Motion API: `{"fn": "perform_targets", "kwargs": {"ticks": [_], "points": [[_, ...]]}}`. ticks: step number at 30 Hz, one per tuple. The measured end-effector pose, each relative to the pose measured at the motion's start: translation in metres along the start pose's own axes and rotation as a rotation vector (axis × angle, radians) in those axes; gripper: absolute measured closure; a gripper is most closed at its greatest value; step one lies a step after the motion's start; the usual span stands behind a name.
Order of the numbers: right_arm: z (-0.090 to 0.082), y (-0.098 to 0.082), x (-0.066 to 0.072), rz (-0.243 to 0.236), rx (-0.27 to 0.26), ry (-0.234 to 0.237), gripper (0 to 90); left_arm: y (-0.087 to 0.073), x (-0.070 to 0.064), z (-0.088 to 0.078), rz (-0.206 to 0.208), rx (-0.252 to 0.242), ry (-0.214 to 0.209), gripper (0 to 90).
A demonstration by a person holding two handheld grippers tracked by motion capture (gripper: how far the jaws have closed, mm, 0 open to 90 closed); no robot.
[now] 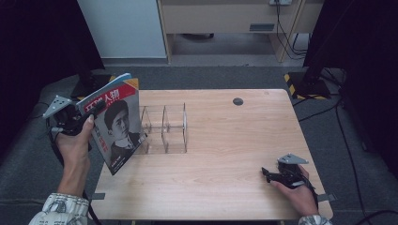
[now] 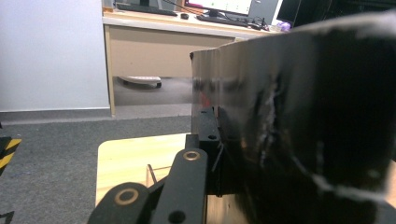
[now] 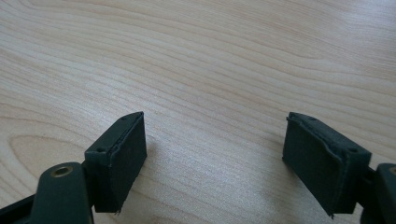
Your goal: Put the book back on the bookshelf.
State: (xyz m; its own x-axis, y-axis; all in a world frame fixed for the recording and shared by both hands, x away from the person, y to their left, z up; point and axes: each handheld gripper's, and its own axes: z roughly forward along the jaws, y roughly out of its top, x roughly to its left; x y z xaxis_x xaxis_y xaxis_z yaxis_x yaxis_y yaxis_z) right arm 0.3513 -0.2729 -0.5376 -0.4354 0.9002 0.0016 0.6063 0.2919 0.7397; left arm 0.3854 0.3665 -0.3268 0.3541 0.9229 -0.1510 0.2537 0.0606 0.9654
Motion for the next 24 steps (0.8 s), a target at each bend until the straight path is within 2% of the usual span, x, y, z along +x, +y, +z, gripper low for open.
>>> {"fn": "perform_targets", "kwargs": {"ticks": [3,6,10,15,21,24], "points": [[0.0,0.0,0.0,0.002,0.001,0.0,21.6,0.0,0.0,0.002,0.002,-0.006,0.007,86.4],[0.0,0.0,0.0,0.001,0.001,0.002,21.5,-0.001,-0.002,0.004,0.031,-0.034,0.029,86.4],[0.0,0.0,0.0,0.001,0.002,0.004,21.5,-0.003,-0.004,0.005,0.048,-0.05,0.052,86.4],[0.0,0.0,0.001,0.003,0.003,0.003,21.6,-0.008,-0.004,0.007,0.041,-0.062,0.047,86.4],[-0.001,0.0,0.001,0.002,0.001,0.001,21.6,-0.017,-0.004,0.004,0.036,-0.108,0.083,86.4],[-0.001,-0.001,0.002,-0.001,0.0,0.002,21.6,-0.02,-0.003,0.003,0.03,-0.12,0.082,86.4]]}}
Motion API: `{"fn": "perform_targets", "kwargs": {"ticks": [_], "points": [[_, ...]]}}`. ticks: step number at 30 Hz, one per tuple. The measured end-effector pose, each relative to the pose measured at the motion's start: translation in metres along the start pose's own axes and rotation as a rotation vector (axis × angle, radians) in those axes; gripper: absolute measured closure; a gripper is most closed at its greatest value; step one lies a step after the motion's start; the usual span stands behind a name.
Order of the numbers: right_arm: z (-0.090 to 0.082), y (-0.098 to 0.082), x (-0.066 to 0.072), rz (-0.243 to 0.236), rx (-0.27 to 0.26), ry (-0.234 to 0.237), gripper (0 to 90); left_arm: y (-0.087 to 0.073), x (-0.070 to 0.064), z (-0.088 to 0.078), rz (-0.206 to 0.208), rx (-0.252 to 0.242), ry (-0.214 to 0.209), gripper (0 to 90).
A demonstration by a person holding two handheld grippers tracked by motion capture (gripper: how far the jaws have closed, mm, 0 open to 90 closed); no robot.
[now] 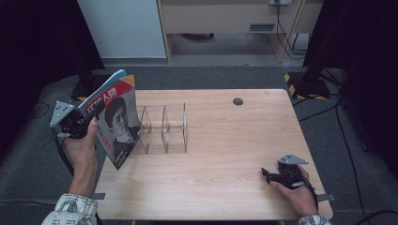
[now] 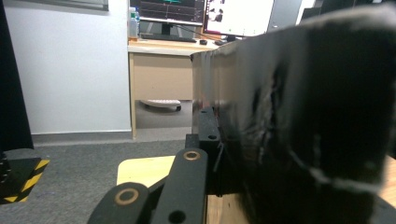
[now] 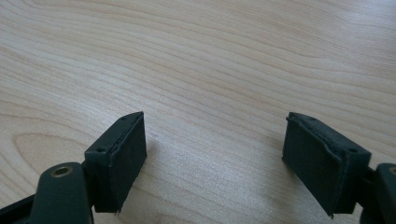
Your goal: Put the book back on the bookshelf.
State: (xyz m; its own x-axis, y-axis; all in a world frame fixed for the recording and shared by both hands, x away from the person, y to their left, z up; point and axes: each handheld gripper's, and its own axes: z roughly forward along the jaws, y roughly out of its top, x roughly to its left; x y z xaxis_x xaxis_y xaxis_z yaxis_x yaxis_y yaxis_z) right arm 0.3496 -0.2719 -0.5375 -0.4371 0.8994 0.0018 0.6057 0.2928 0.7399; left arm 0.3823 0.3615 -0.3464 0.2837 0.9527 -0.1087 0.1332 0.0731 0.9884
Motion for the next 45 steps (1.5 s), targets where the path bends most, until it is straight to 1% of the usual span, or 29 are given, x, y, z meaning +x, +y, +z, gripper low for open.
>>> {"fn": "perform_targets", "kwargs": {"ticks": [1,5,8,13,17,23,28,33,38,41,43,45], "points": [[0.0,0.0,0.0,-0.001,0.003,0.002,21.6,-0.001,0.001,0.0,-0.004,-0.004,-0.004,86.5],[-0.001,-0.001,0.002,0.007,0.002,-0.003,21.6,-0.007,0.002,-0.001,-0.008,-0.016,0.006,86.5],[-0.001,-0.001,0.002,0.007,0.004,0.0,21.6,-0.009,0.003,-0.001,-0.029,-0.026,0.011,86.4],[-0.001,-0.001,0.002,0.006,0.004,0.002,21.5,-0.009,0.002,0.0,-0.03,-0.031,0.015,86.4],[-0.001,-0.001,0.002,0.005,0.002,0.003,21.5,-0.011,-0.001,0.001,-0.032,-0.038,0.008,86.4],[-0.001,-0.001,0.002,0.004,0.002,0.004,21.5,-0.016,-0.005,0.004,-0.028,-0.029,0.002,86.4],[-0.001,-0.001,0.002,0.004,0.002,0.005,21.4,-0.019,-0.006,0.006,-0.026,-0.029,0.007,86.4],[-0.001,-0.001,0.002,0.004,0.002,0.005,21.4,-0.02,-0.006,0.006,-0.022,-0.028,0.003,86.4],[-0.001,-0.001,0.002,0.004,0.002,0.005,21.4,-0.025,-0.005,0.007,-0.029,-0.029,-0.006,86.4],[-0.001,-0.001,0.002,0.003,0.002,0.006,21.4,-0.029,-0.006,0.007,-0.028,-0.033,-0.002,86.4],[-0.001,-0.001,0.002,0.003,0.002,0.006,21.4,-0.03,-0.006,0.006,-0.036,-0.038,-0.003,86.4],[-0.001,-0.001,0.002,0.003,0.002,0.006,21.4,-0.031,-0.005,0.005,-0.055,-0.047,-0.003,86.4]]}}
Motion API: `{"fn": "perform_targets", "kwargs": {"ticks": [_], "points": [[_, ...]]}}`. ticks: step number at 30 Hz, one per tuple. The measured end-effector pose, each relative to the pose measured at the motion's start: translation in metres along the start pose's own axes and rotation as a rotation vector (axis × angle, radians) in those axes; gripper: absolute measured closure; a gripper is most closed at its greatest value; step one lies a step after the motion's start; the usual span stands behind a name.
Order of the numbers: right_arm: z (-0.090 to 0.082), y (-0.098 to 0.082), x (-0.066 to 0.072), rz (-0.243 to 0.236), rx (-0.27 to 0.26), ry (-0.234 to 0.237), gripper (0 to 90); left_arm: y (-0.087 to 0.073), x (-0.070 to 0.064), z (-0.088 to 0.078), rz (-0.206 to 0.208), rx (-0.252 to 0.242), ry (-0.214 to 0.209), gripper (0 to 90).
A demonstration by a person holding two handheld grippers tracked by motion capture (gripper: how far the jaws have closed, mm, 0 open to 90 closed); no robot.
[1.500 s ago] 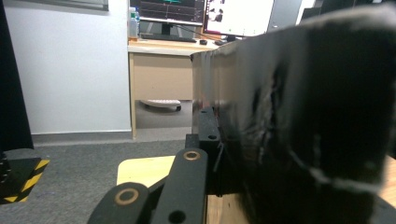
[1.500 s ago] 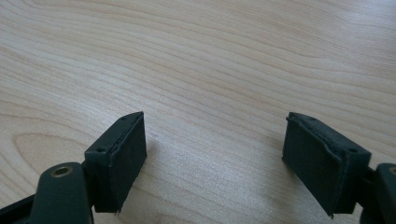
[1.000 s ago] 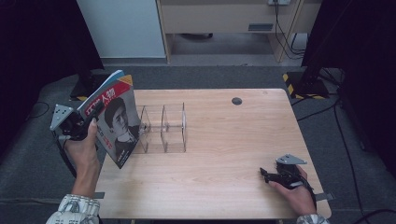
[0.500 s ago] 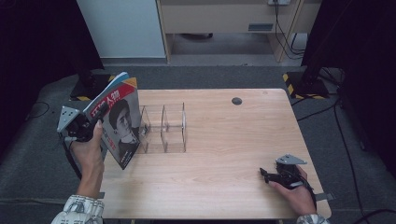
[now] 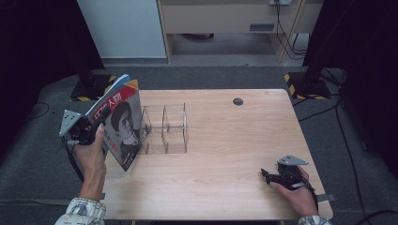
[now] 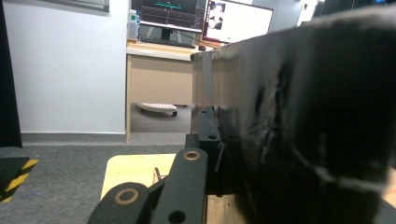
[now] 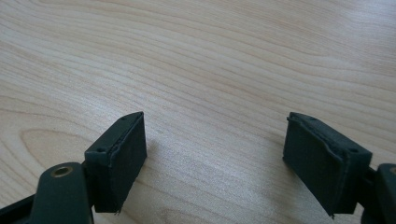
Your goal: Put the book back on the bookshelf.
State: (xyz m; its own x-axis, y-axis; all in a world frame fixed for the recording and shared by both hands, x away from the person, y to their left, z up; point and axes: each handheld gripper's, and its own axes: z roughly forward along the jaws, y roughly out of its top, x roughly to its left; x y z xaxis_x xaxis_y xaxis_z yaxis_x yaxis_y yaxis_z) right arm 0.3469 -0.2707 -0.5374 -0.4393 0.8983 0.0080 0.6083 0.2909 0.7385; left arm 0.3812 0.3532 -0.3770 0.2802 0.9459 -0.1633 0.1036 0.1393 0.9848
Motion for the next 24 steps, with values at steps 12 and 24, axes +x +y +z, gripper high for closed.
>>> {"fn": "perform_targets", "kwargs": {"ticks": [12,24], "points": [[0.0,0.0,0.0,0.002,0.0,0.0,21.4,-0.006,0.0,-0.001,0.003,-0.021,-0.005,86.3],[0.0,0.0,0.0,-0.002,-0.001,0.001,21.4,-0.019,0.003,-0.007,0.001,-0.01,0.014,84.8]]}}
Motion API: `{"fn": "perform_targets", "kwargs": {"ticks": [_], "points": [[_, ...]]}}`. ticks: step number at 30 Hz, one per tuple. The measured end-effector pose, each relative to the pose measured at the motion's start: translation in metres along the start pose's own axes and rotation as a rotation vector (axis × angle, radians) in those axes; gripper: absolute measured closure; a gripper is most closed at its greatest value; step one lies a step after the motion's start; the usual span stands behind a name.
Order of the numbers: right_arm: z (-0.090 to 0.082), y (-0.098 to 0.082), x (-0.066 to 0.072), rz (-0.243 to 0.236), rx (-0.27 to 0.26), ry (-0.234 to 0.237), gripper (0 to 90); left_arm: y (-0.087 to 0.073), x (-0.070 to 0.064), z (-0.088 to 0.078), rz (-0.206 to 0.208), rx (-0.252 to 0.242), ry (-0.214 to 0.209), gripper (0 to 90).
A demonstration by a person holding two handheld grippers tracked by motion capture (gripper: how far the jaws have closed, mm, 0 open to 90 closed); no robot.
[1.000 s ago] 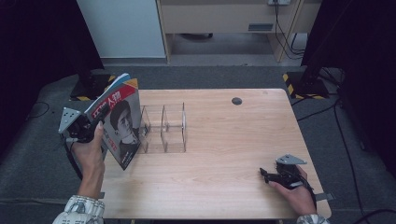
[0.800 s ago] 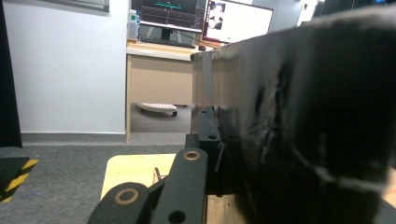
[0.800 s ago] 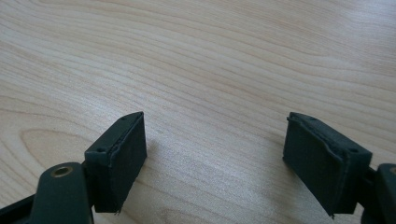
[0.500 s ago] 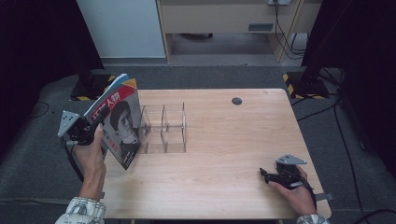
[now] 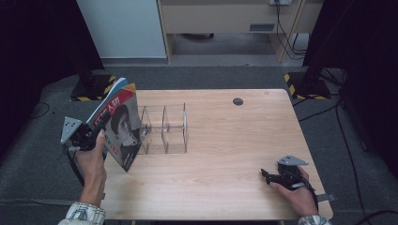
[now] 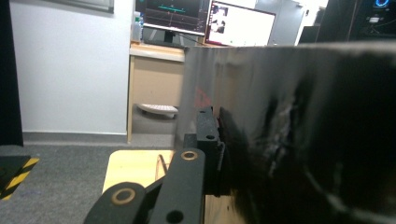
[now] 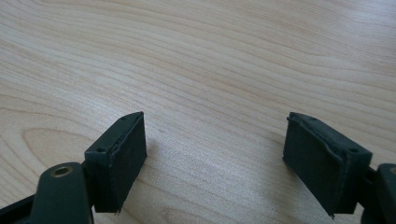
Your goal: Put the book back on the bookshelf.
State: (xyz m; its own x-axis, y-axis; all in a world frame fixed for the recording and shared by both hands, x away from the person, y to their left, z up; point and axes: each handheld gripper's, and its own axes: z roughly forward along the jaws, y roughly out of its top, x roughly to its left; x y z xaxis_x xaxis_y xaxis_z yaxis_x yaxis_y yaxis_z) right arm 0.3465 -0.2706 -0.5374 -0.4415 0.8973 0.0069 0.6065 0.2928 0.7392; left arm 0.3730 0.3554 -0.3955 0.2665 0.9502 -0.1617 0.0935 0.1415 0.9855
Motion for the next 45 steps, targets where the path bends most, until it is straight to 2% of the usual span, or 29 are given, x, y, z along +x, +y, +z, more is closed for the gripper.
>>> {"fn": "perform_targets", "kwargs": {"ticks": [12,22,25,27,33,41,45], "points": [[-0.0001,-0.0001,0.0,-0.001,0.0,0.0,21.4,0.0001,-0.001,-0.0015,-0.012,0.021,0.016,83.7],[-0.0001,-0.0001,0.0001,-0.001,0.0,0.002,21.3,0.0018,0.001,-0.0021,-0.016,0.049,0.011,80.9],[-0.0001,-0.0001,0.0,-0.001,0.0,0.002,21.3,0.0024,0.0017,-0.0018,-0.02,0.055,0.021,78.1],[-0.0001,-0.0001,0.0,-0.001,0.0,0.002,21.3,0.0024,0.0021,-0.0009,-0.023,0.063,0.026,72.9],[-0.0001,-0.0001,0.0,-0.001,0.0,0.002,21.3,0.0026,0.0018,-0.0009,-0.015,0.071,0.025,69.5],[-0.0002,-0.0001,0.0,-0.004,0.001,0.005,21.3,0.0028,0.0012,0.0005,-0.016,0.078,0.042,57.8],[-0.0003,-0.0002,0.0,-0.005,0.001,0.005,21.3,0.0034,0.0016,0.0001,-0.019,0.078,0.044,54.7]]}}
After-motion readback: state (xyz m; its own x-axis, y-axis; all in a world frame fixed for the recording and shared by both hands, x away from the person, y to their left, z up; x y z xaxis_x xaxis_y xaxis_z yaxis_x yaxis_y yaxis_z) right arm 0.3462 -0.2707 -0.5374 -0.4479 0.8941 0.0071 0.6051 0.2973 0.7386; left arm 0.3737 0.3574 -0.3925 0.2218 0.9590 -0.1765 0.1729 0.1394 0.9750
